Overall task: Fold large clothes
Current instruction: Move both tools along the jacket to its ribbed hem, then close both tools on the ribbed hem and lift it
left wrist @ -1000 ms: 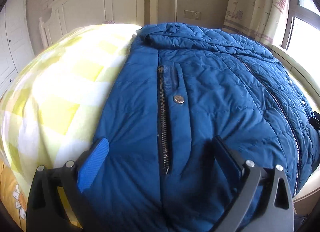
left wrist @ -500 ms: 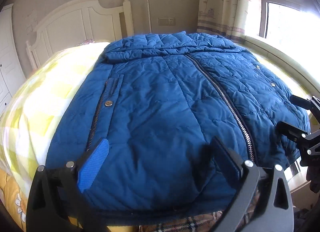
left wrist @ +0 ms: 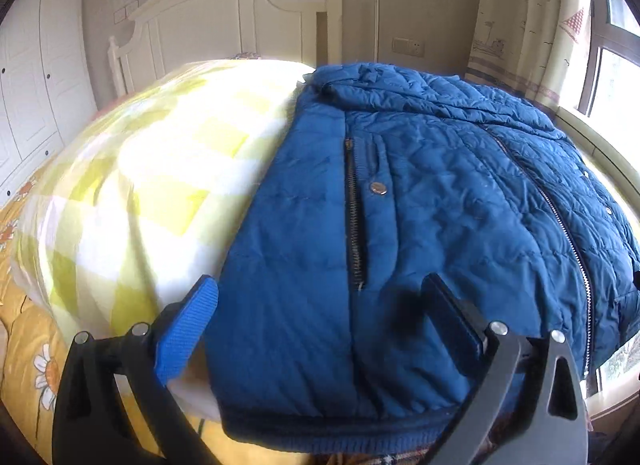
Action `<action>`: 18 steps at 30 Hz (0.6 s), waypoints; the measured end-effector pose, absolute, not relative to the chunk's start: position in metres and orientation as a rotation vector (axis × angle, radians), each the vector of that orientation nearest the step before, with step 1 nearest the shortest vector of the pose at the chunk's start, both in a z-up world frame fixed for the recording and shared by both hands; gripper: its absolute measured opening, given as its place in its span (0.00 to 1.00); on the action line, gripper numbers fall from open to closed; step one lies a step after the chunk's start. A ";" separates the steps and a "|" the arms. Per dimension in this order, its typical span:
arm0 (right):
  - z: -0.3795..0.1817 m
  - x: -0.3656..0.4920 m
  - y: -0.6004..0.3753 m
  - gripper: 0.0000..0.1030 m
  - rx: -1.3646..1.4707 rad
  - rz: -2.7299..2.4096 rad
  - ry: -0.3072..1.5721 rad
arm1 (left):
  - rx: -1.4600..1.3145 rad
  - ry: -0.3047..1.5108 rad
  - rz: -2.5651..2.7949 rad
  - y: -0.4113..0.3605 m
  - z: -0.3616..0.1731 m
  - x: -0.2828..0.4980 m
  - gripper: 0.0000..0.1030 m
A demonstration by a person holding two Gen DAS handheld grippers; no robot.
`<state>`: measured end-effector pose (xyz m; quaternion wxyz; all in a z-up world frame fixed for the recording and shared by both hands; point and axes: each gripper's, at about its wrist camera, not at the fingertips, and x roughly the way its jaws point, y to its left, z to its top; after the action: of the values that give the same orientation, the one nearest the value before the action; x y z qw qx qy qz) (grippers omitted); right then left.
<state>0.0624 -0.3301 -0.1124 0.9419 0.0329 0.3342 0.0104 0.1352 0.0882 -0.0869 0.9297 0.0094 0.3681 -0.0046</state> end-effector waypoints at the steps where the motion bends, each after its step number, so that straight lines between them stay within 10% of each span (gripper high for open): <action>1: -0.113 0.055 -0.335 0.95 0.074 0.018 0.653 | -0.024 0.756 -0.049 0.096 -0.091 0.134 0.98; 18: -0.187 0.007 -0.419 0.91 0.678 0.347 0.550 | -0.415 0.786 -0.320 0.153 -0.125 0.112 0.98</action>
<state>0.0068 -0.4191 -0.1868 0.8917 0.3266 0.2651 0.1673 0.1121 0.1526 -0.1245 0.8906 -0.1997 0.3784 -0.1540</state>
